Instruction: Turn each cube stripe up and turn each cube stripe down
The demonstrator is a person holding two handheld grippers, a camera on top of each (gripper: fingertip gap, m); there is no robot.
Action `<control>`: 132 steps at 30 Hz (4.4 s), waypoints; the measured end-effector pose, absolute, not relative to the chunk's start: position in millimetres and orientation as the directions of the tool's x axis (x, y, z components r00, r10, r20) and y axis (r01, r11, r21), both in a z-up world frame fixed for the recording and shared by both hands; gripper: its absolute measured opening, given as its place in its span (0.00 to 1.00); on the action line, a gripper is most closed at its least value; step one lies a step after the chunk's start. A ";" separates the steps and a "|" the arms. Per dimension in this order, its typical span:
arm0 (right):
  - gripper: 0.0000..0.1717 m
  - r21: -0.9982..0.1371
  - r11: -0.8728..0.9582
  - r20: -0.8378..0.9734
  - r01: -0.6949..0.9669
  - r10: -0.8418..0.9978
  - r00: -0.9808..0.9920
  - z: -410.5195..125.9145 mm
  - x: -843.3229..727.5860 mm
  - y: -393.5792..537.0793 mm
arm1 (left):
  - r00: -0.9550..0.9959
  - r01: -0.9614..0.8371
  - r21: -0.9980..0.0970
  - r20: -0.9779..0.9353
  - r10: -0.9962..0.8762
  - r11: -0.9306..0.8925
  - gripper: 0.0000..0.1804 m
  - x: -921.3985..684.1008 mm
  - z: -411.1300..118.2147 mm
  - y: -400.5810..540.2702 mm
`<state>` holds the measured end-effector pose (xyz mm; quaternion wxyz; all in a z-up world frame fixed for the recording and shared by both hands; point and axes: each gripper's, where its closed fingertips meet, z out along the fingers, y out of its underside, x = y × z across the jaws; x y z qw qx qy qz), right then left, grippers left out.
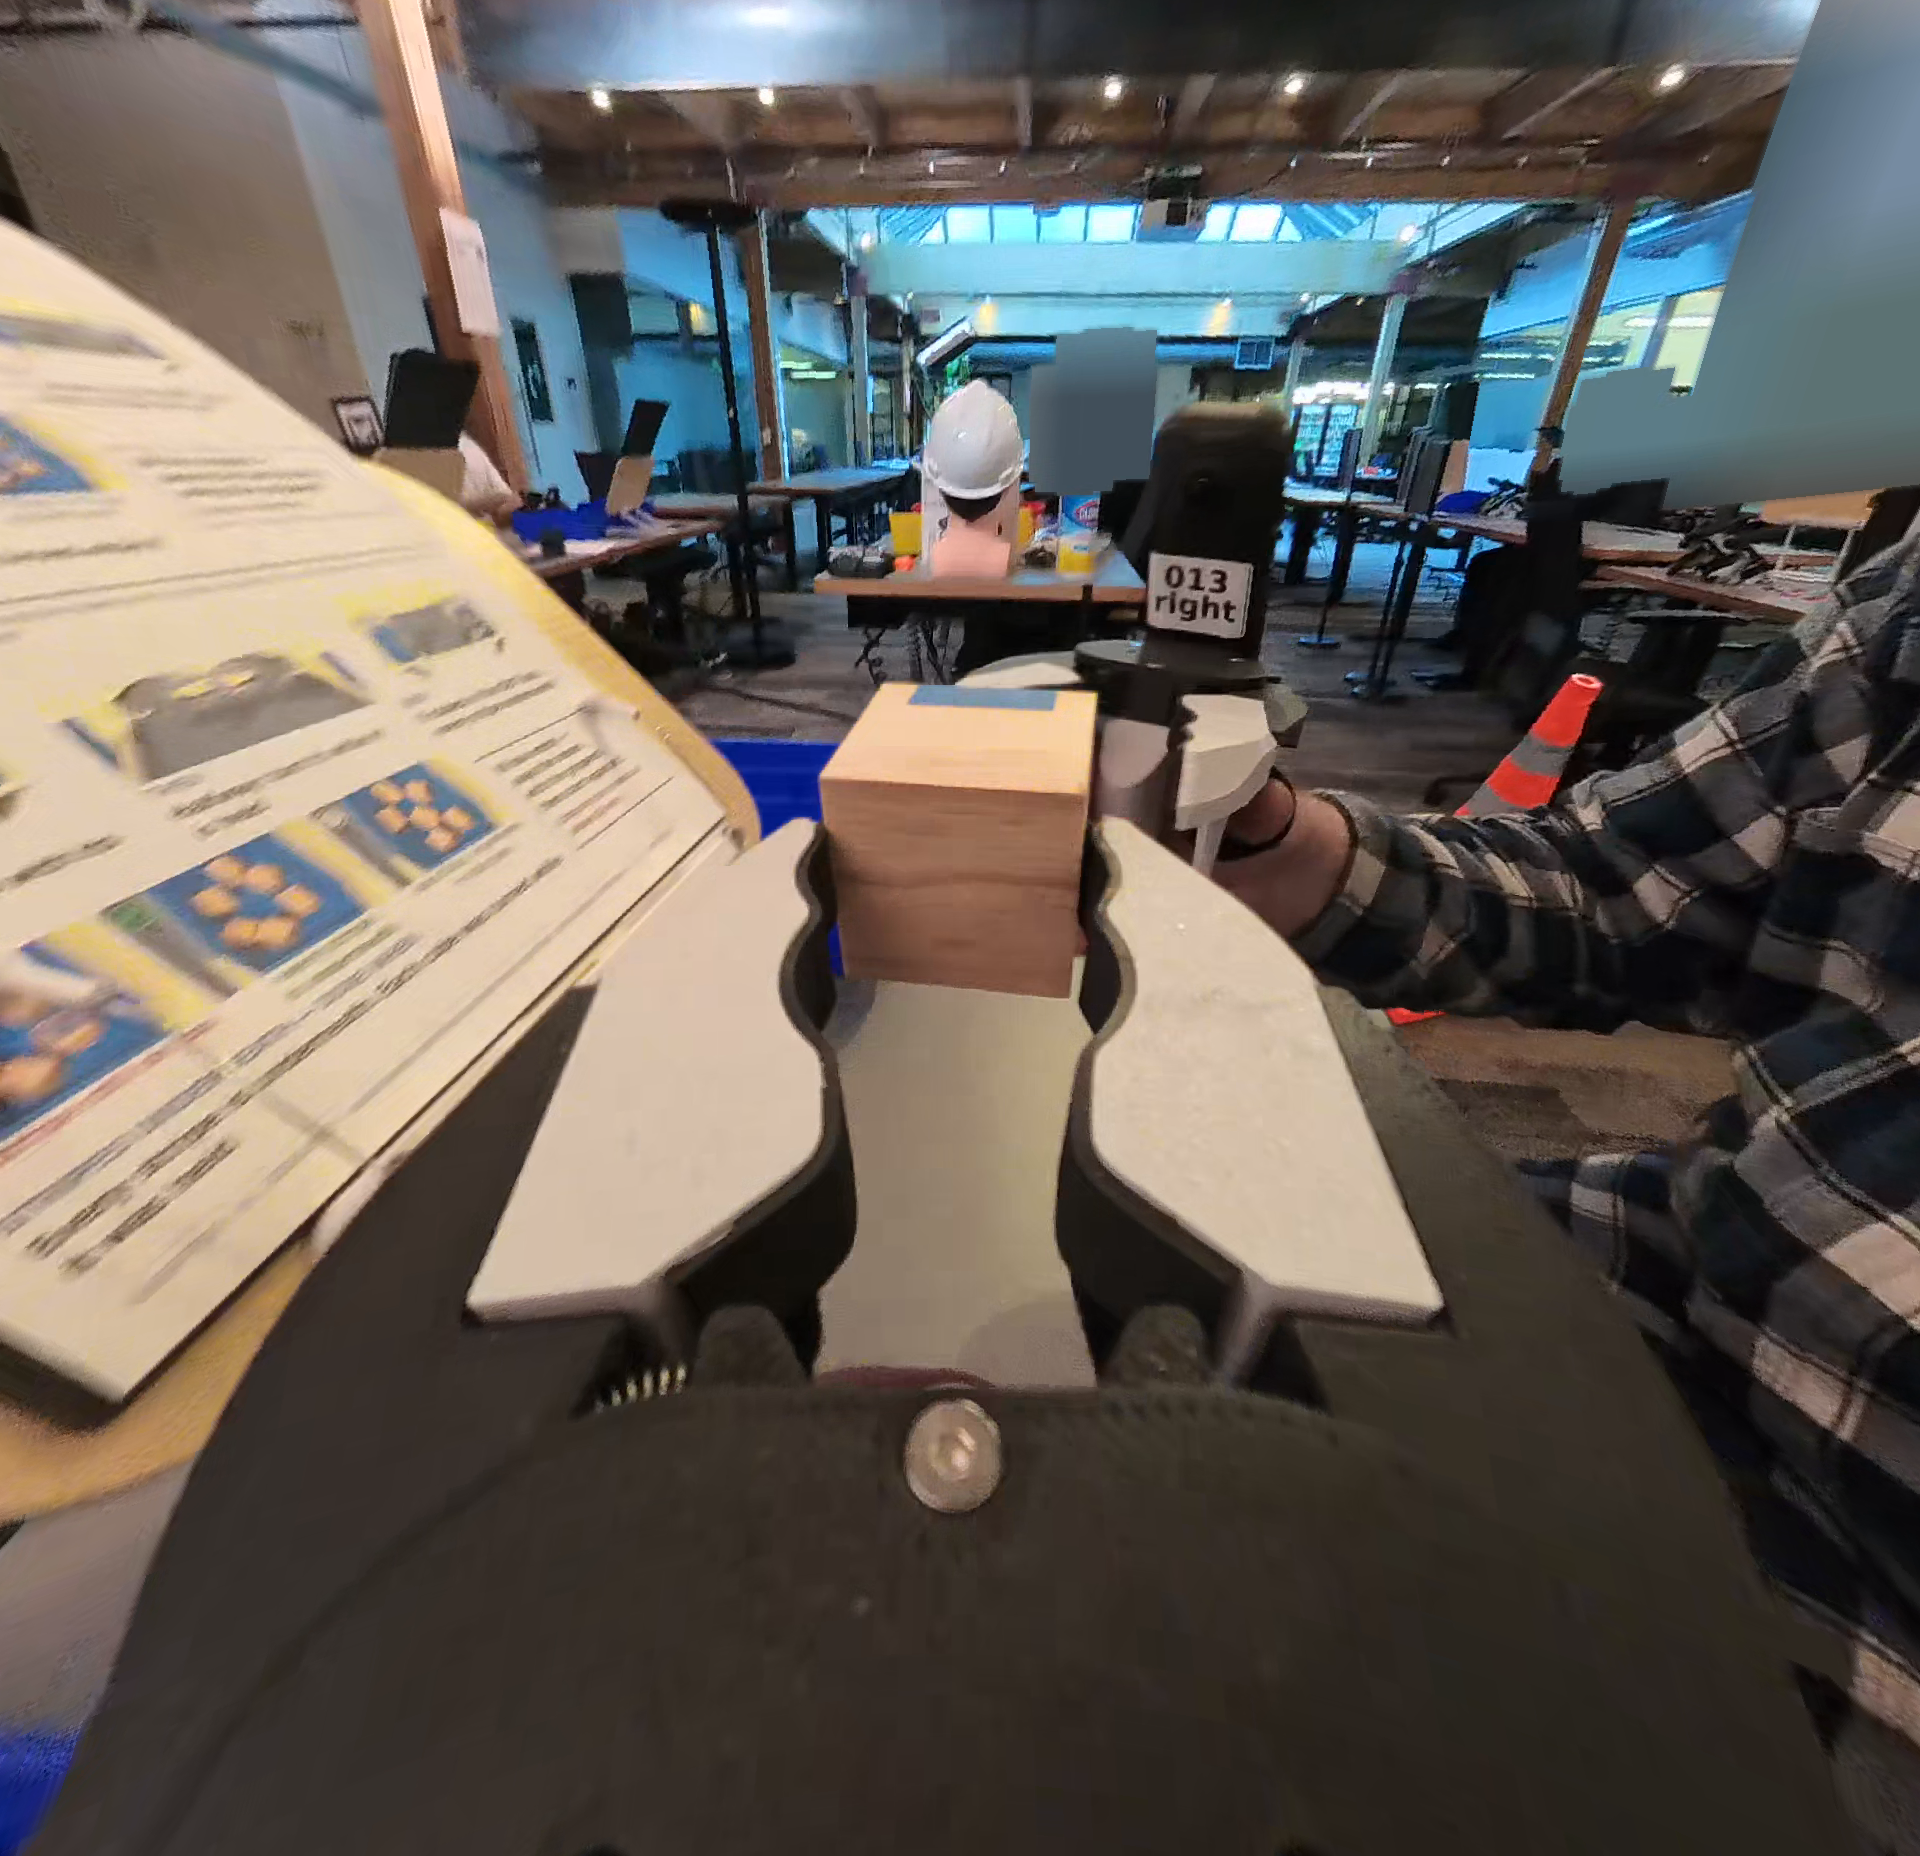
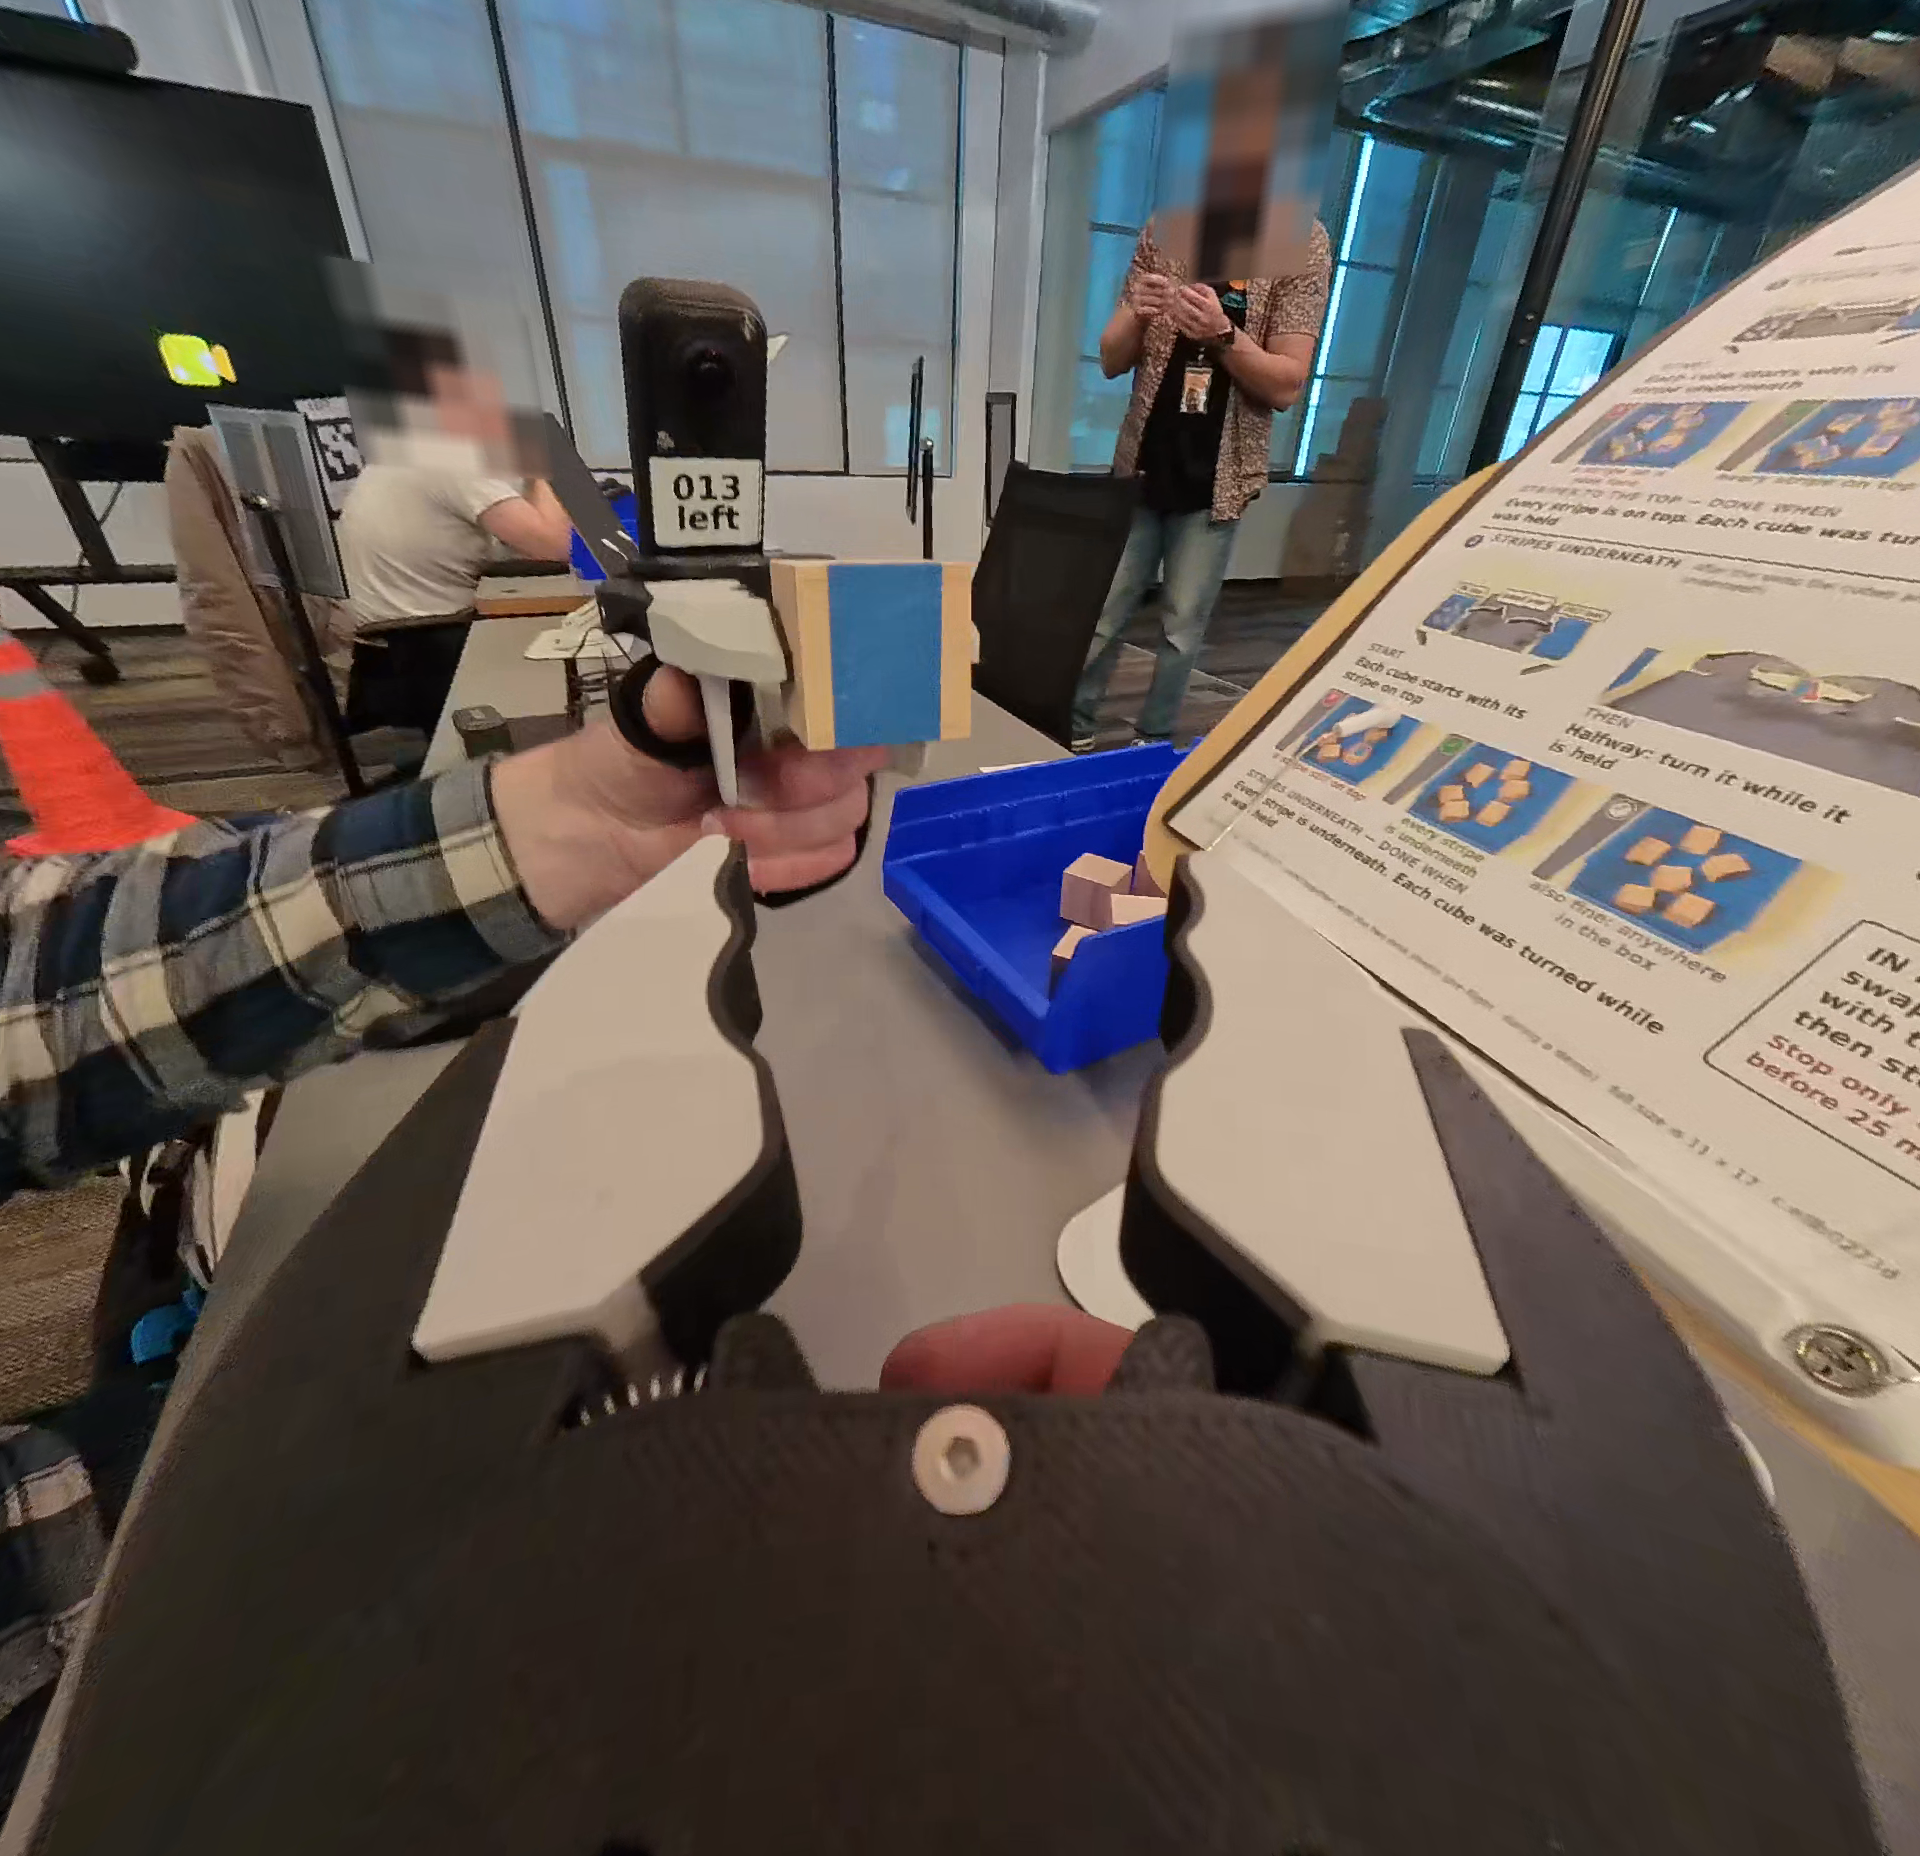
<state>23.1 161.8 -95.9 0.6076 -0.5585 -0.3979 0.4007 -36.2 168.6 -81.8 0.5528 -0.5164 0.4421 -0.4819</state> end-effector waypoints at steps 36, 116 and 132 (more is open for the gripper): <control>0.30 -0.461 0.721 0.865 0.517 0.235 0.443 -77.1 49.4 150.1 | -0.381 0.681 -0.446 0.461 -0.801 -0.581 0.25 67.7 -70.4 147.1; 0.27 -0.553 0.557 0.442 0.619 0.827 -0.349 -84.0 96.0 112.3 | -0.450 0.524 -0.641 0.352 -0.821 -0.561 0.26 97.8 -71.8 106.6; 0.27 -0.558 0.539 0.467 0.631 0.832 -0.299 -74.6 108.0 119.2 | -0.420 0.532 -0.645 0.361 -0.833 -0.548 0.24 95.0 -73.1 111.0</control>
